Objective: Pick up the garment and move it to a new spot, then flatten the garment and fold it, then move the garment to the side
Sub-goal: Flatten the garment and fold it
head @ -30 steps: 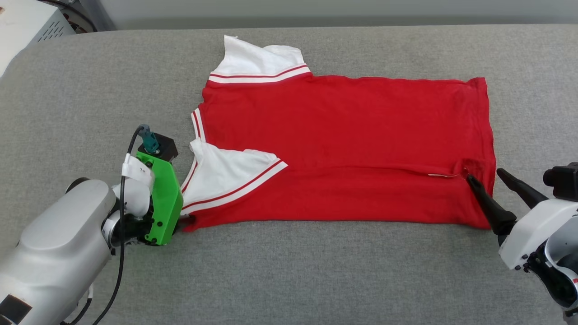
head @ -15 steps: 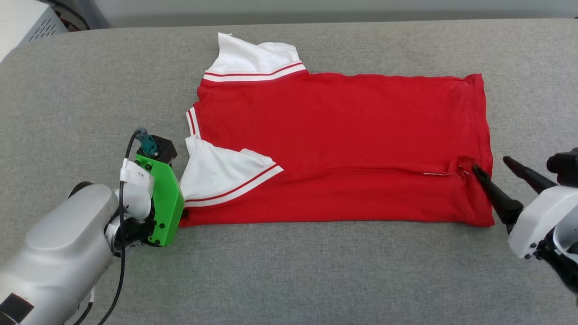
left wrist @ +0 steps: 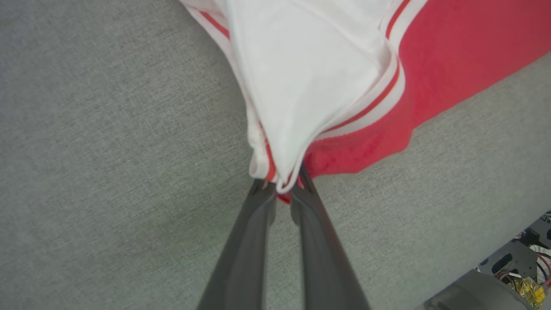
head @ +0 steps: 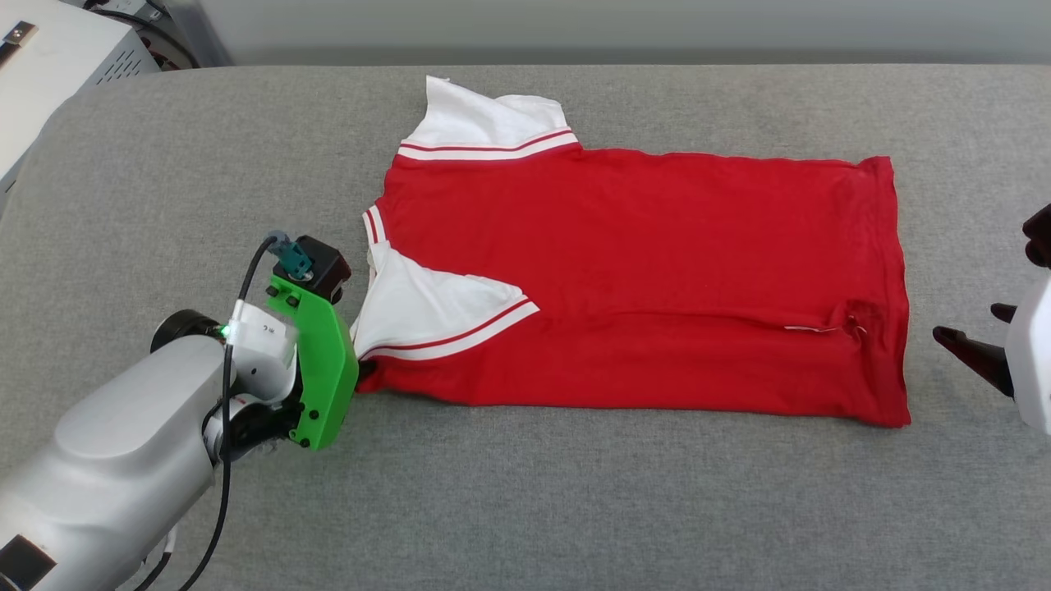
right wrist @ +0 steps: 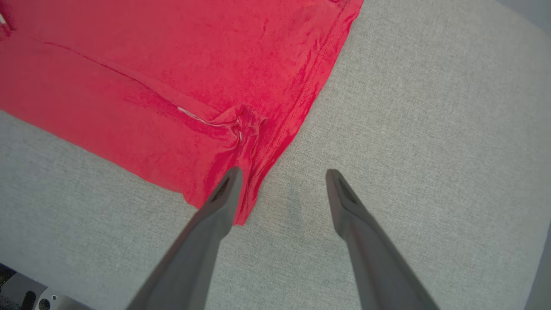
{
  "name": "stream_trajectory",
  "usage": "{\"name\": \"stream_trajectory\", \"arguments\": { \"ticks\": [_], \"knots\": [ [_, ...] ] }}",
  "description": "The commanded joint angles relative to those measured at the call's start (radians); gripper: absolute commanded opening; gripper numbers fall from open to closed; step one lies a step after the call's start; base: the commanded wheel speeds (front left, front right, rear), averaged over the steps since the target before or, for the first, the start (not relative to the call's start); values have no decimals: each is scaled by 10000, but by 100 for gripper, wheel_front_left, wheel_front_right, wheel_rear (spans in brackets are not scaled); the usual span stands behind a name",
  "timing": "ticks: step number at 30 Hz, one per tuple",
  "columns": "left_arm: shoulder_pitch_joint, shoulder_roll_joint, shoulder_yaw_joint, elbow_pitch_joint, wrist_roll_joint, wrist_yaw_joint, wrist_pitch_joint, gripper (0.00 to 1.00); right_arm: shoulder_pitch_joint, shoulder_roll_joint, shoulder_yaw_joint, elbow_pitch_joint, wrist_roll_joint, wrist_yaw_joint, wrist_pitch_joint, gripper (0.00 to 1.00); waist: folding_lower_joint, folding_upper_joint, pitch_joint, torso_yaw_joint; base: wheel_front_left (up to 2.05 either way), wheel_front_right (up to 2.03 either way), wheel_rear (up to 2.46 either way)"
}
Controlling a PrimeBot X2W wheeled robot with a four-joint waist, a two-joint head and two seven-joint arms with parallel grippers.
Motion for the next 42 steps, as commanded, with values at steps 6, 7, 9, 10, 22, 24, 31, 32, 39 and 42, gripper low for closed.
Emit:
{"name": "stream_trajectory", "arguments": {
  "ticks": [6,7,9,10,22,24,31,32,39,42],
  "knots": [
    [-562,0,-200,-214,84,-17,-184,0,-297,167,92,521,349,-6,1384,100,0,48,348,252,0,0,0],
    [-621,-21,-234,-222,103,-17,-213,0,-303,286,61,663,357,-6,1437,100,0,48,408,285,0,0,0],
    [-716,-51,-292,-225,127,-17,-258,0,-287,556,17,965,346,-6,1452,100,0,48,518,333,0,0,0],
    [-761,-56,-314,-228,136,-17,-276,0,-277,700,-3,1104,344,-6,1411,100,0,48,580,352,0,0,0],
    [-994,-41,-629,-32,71,-17,-590,0,491,1955,458,2949,32,-6,332,100,0,48,944,453,0,0,0],
    [-948,-15,-658,28,-9,-17,-641,0,526,2007,554,3058,83,-6,95,100,0,48,922,411,0,0,0],
    [-584,88,-761,238,-370,-17,-860,0,277,1746,729,2974,212,-6,-953,0,0,48,529,229,0,0,0],
    [-504,119,-774,234,-450,-17,-908,0,262,1681,750,2875,261,-6,-1089,0,0,48,420,210,0,0,0],
    [78,604,-818,-182,-992,-17,-1139,0,564,1116,746,2027,571,-6,-1658,0,0,48,-261,132,0,0,0],
    [410,887,-848,-547,-1204,-17,-1207,0,946,855,675,1605,714,-6,-1716,0,0,48,-495,127,0,0,0]
  ]
}}
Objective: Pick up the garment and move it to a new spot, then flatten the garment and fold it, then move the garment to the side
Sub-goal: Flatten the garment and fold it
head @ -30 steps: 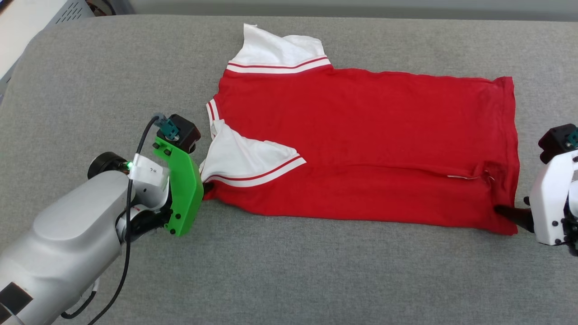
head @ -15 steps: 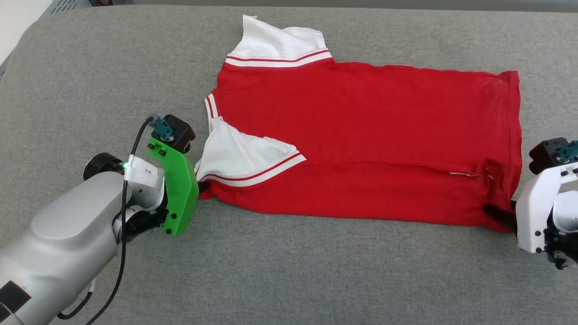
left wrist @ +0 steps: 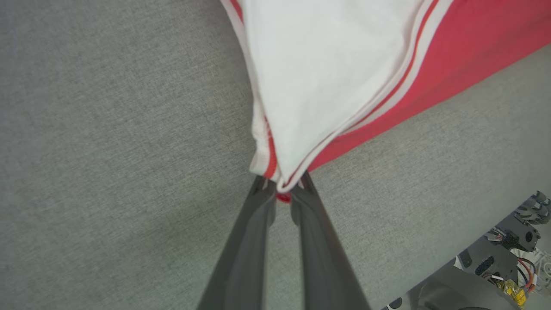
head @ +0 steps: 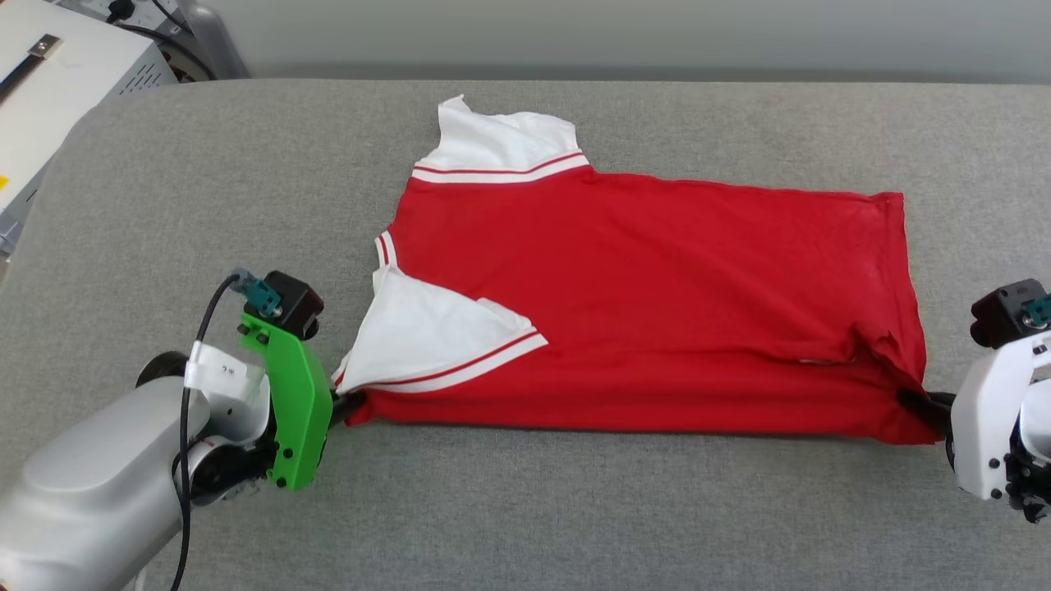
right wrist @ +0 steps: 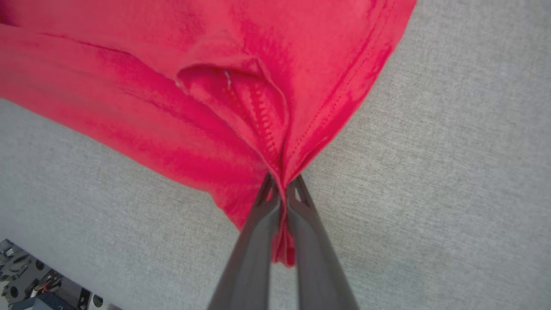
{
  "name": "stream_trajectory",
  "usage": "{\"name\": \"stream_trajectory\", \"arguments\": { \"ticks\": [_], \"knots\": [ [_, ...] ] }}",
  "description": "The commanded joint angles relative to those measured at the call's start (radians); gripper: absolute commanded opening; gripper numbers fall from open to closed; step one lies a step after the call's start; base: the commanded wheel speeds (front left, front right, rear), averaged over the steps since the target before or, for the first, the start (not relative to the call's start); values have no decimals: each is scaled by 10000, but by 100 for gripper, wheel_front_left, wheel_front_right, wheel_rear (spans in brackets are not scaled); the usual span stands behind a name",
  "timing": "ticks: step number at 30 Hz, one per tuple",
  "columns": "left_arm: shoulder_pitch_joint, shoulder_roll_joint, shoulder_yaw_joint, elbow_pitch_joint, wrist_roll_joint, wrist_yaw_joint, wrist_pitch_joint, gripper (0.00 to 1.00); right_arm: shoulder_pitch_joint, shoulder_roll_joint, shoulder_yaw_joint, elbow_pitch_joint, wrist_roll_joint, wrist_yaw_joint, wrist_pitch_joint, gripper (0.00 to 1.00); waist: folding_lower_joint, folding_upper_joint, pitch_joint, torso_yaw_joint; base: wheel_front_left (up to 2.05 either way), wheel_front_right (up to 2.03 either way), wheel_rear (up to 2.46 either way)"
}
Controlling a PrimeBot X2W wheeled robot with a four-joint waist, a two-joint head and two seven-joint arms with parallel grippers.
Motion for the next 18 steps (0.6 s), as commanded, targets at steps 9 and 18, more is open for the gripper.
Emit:
{"name": "stream_trajectory", "arguments": {
  "ticks": [9,18],
  "knots": [
    [1259,790,-243,-1427,-272,348,-76,0,1760,-500,-699,-1199,215,-4,-30,0,-1,48,-478,-62,0,0,0],
    [1949,925,-385,-2027,-406,800,-62,0,2878,-142,-1337,-1420,112,-4,384,0,-1,48,-150,-61,0,0,0]
  ]
}}
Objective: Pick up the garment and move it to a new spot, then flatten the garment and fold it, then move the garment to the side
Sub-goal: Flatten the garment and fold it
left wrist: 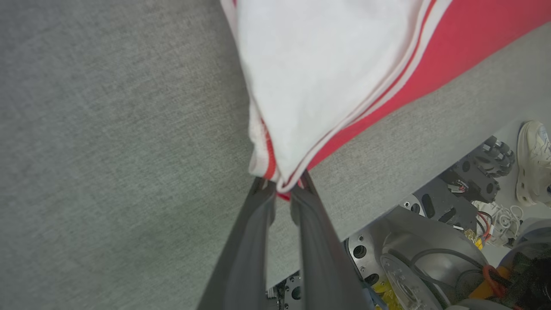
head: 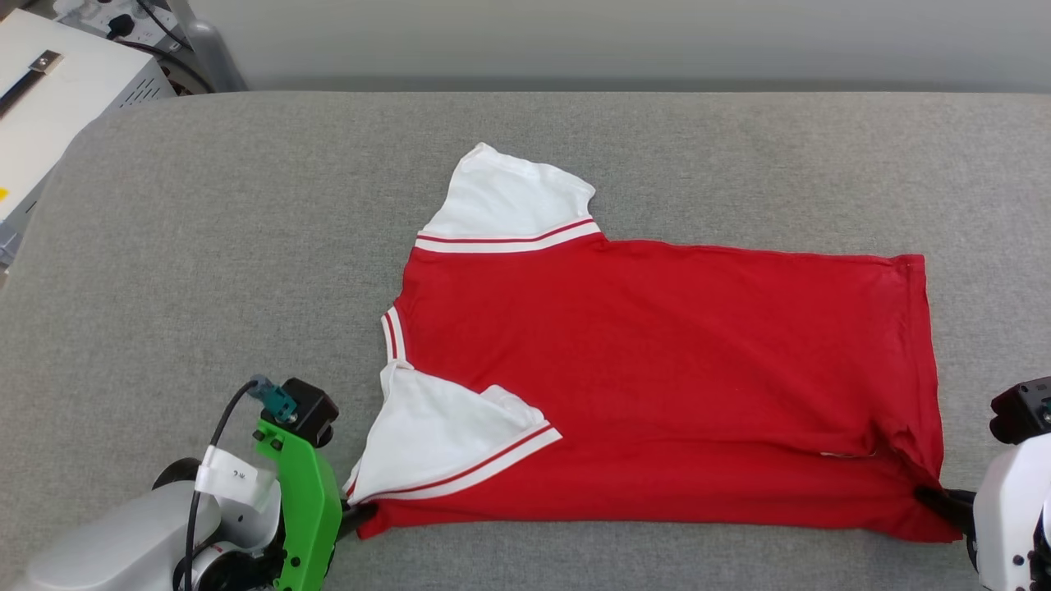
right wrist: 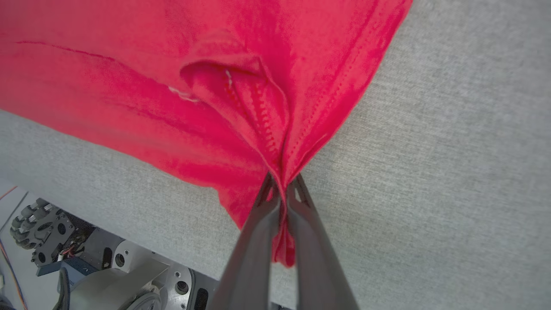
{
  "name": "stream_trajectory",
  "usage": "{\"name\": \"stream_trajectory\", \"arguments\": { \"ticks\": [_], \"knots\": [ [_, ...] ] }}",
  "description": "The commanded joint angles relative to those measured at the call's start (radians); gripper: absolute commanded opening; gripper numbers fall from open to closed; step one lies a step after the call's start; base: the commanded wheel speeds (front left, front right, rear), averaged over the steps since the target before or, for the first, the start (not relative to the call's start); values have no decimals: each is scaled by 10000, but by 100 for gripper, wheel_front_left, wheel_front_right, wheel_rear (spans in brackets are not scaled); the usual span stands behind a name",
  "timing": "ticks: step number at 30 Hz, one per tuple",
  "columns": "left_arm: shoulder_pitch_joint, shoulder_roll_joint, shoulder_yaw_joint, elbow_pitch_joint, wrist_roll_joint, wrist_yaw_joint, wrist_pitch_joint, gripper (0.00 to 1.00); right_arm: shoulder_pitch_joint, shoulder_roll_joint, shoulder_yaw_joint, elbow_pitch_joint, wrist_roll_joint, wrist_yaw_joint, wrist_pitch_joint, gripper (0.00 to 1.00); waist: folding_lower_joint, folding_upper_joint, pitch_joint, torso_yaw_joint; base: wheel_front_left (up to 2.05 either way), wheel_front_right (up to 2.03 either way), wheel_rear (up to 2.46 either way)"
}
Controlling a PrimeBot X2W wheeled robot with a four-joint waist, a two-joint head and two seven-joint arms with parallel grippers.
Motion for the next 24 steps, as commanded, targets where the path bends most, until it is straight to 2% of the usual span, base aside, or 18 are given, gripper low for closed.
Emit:
{"name": "stream_trajectory", "arguments": {
  "ticks": [1,3,4,5,6,7,8,9,13,18,21,24],
  "knots": [
    [174,2,-17,50,-59,81,-9,0,111,110,-46,76,-99,-6,43,0,0,48,94,15,0,0,0],
    [197,-100,-33,189,-83,94,27,0,119,294,-8,314,-206,-6,98,0,0,48,178,42,0,0,0],
    [140,-327,-44,645,15,89,-42,0,-13,673,104,926,-417,-6,-34,0,0,48,226,114,0,0,0],
    [131,-384,-37,742,49,72,-108,0,-39,745,123,1031,-437,-6,-123,0,0,48,192,141,0,0,0],
    [139,-416,-12,797,49,64,-184,24,-50,800,120,1092,-431,-6,-220,0,0,48,154,158,0,0,0],
    [138,-429,19,840,93,65,-306,100,-64,841,113,1141,-456,-6,-356,26,0,48,90,177,0,0,0],
    [147,-420,38,861,119,72,-385,100,-73,843,104,1152,-485,-6,-451,81,0,48,28,188,0,0,0],
    [147,-386,47,857,189,76,-477,100,-63,841,56,1151,-520,-6,-594,100,0,48,-66,210,0,0,0],
    [174,-97,249,551,267,196,-901,100,54,850,-207,909,-736,-6,-1275,100,0,48,-375,255,0,0,0],
    [-111,588,680,-316,602,611,-1436,100,161,1014,-953,283,-1364,-6,-2325,100,0,48,-592,283,0,0,0],
    [-464,813,1006,-730,931,930,-1820,100,98,1474,-1675,-40,-1857,-6,-3043,100,0,48,-628,271,0,0,0],
    [-914,784,1455,-809,1337,1437,-2443,100,-2,2119,-2382,-383,-2626,-6,-3919,100,0,48,-587,207,0,0,0]
  ]
}}
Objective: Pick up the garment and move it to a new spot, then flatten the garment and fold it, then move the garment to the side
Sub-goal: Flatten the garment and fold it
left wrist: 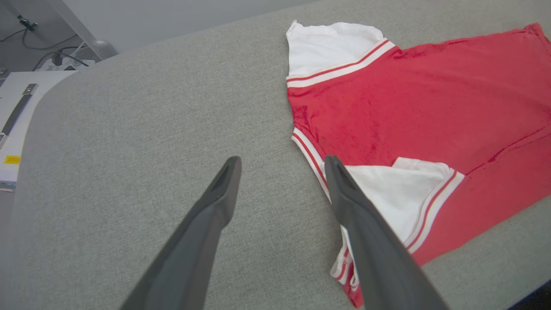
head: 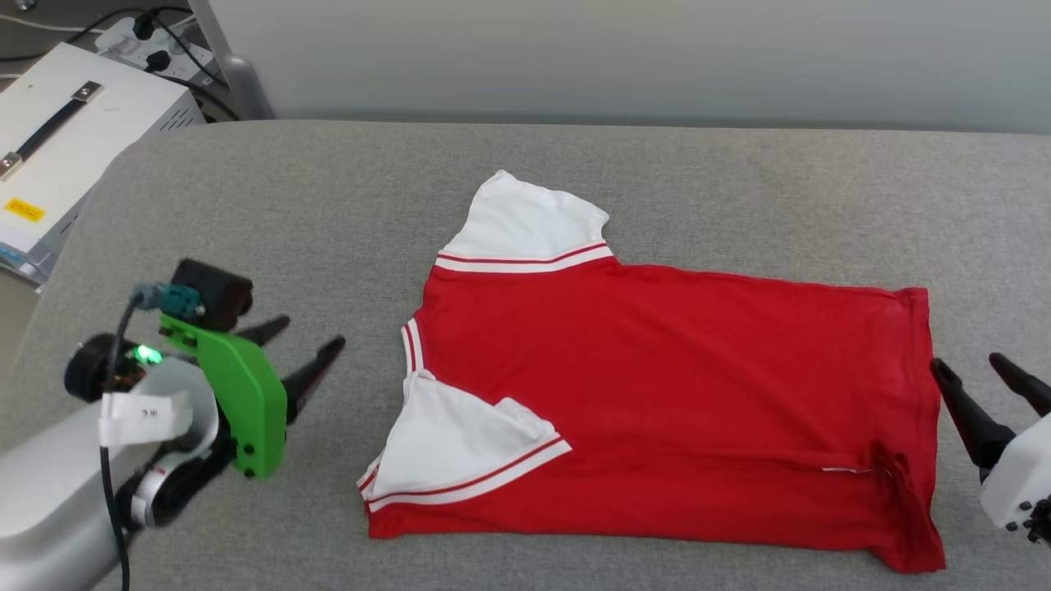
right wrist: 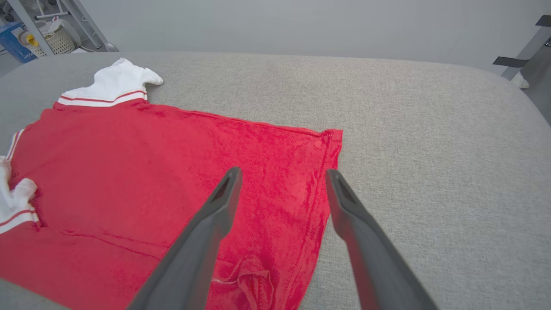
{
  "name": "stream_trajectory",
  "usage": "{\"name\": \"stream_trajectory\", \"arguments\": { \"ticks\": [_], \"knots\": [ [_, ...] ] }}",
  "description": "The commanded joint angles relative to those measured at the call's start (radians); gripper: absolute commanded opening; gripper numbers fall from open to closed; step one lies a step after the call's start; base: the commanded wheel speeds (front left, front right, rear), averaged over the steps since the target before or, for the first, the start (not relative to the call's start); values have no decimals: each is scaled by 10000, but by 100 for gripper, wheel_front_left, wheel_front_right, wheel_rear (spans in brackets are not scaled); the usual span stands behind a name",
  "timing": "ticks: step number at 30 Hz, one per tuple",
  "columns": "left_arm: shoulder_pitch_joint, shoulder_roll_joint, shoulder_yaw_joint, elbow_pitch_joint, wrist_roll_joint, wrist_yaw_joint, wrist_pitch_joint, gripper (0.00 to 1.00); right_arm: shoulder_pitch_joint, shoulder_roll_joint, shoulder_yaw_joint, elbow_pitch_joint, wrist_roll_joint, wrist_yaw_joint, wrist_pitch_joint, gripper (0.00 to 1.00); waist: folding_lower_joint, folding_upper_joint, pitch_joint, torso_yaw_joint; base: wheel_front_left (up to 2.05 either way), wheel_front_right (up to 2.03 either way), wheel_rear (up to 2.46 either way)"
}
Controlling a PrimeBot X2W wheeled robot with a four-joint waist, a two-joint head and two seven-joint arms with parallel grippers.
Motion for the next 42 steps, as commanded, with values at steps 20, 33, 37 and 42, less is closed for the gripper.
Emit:
{"name": "stream_trajectory", "arguments": {
  "ticks": [20,33,37,42],
  "knots": [
    [-4564,-1993,1045,2773,1092,-388,296,100,-811,3035,-1107,-2152,-3135,-6,-3648,100,0,48,2582,-1442,0,0,0],
    [-8108,-3100,23,5532,404,-1818,6029,100,-1783,3314,-417,-2010,-3335,-6,-4257,100,0,48,4822,-2512,0,0,0],
    [-8525,-3288,-109,6035,363,-1852,6702,100,-2073,3287,-221,-1793,-3257,-6,-4390,100,0,48,5209,-2696,0,0,0],
    [-8655,-3467,-480,6488,576,-1916,7121,100,-2420,3265,46,-1457,-3189,-6,-4585,100,0,48,5499,-2882,0,0,0]
  ]
}}
